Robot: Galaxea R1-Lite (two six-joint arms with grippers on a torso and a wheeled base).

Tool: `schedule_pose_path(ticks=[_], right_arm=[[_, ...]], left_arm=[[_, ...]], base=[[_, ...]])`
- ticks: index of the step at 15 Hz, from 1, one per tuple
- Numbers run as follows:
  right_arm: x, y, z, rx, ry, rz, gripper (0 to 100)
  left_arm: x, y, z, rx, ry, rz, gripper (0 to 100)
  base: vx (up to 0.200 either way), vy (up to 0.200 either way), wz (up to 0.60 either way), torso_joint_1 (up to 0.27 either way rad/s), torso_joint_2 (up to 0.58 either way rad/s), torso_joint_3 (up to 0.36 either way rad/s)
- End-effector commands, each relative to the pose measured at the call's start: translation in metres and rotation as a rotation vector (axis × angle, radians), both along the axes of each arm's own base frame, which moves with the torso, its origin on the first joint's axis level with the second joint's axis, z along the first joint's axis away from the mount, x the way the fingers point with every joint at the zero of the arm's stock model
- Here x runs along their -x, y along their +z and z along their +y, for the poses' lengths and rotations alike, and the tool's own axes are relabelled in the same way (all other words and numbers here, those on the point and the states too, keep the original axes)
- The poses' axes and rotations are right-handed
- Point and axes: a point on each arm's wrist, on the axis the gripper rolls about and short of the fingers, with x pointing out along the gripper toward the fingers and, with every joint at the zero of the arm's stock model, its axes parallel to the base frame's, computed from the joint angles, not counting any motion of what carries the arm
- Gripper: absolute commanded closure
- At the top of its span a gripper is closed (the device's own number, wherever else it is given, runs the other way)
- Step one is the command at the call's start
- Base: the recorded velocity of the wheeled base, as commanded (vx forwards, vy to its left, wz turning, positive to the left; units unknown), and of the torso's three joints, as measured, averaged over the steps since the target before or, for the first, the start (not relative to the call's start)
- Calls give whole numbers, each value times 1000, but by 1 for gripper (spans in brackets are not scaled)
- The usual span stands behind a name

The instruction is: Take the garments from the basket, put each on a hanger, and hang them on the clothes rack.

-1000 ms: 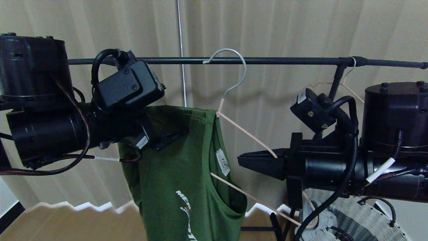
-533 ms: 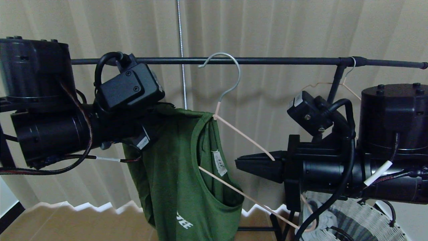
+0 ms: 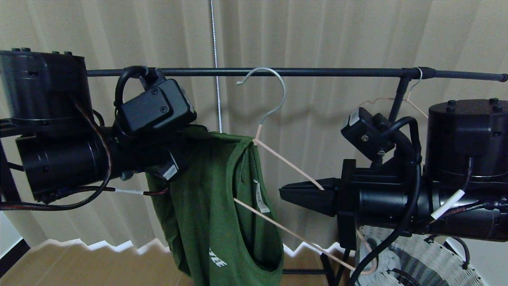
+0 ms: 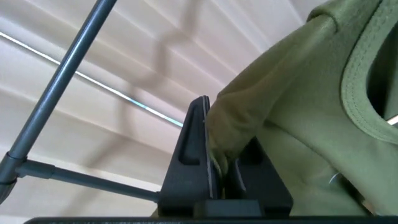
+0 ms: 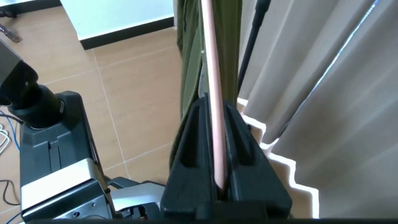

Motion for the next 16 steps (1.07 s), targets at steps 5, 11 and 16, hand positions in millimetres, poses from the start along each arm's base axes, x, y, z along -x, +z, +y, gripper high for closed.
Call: schedule_pose_path(ticks=[5, 11, 16], right_arm=[[-2, -4, -8, 35, -39, -39, 0], [-13, -4, -17, 85, -190, -192, 0], [-10, -17, -20, 119, -212, -168, 0]], left_arm=[[-2, -4, 6, -7, 128, -23, 100], [-3, -6, 11, 97, 550, 8, 100], [-6, 4, 11, 331, 647, 52, 100]], base=[[0, 0, 0, 0, 0, 0], [0, 0, 0, 0, 0, 0], [0, 0, 0, 0, 0, 0]])
